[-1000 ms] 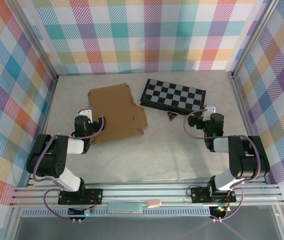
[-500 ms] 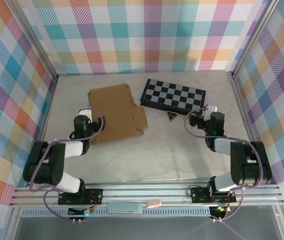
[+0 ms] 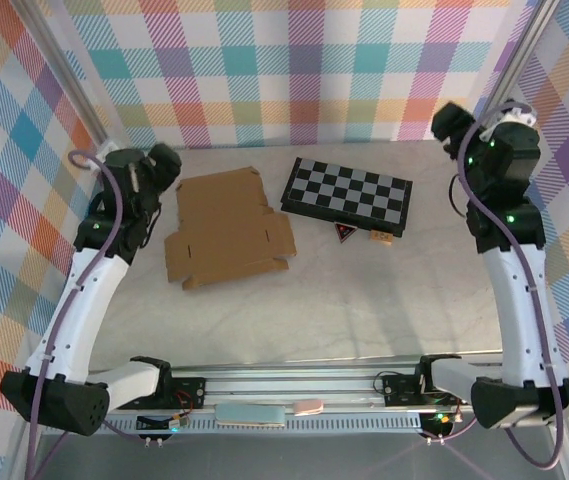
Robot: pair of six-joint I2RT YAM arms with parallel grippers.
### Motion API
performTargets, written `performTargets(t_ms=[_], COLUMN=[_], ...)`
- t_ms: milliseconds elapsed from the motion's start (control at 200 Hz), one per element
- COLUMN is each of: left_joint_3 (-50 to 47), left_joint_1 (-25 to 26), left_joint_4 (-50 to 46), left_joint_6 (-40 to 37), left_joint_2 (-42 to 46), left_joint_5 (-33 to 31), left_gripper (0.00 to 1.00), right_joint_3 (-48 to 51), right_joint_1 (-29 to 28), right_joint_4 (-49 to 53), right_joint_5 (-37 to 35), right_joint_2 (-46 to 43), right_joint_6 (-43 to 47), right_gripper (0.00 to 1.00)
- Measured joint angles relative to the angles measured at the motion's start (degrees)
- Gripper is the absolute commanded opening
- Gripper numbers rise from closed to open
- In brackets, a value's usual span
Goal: Fold the paper box
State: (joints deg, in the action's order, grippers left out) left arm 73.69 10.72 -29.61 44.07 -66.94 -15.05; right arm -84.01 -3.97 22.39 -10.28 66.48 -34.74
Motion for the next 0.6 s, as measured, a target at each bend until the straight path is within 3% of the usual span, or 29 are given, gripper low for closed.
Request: performTargets(t_ms=[110, 250, 320, 425, 600], left_joint_3=[-10.9, -23.8, -25.2, -23.8, -21.1], left_joint_1=[0.0, -0.3, -0.4, -0.4, -0.3], left_joint_4=[-9.4, -17.6, -18.6, -18.2, -14.8], left_joint_6=[10.2, 16.0, 16.4, 14.8, 10.2], left_joint_2=[2.3, 6.9, 7.7, 4.4, 2.1], left_joint_5=[8.3, 15.9, 19.2, 21.7, 24.6], left_gripper=[0.67, 0.59, 0.54, 0.51, 0.51], right_joint_3=[8.4, 26.2, 35.0, 40.4, 45.9], right_joint_1=[-5.7, -17.1, -24.9, -34.0, -43.4], right_joint_4=[5.2, 3.2, -1.7, -11.4, -36.0], right_joint_5=[7.1, 16.2, 19.8, 22.9, 21.2], right_joint_2=[-1.8, -1.4, 0.2, 6.8, 18.3], right_joint_6=[-7.7, -19.1, -25.9, -33.9, -45.6], right_gripper=[0.68, 0.69, 0.67, 0.63, 0.58])
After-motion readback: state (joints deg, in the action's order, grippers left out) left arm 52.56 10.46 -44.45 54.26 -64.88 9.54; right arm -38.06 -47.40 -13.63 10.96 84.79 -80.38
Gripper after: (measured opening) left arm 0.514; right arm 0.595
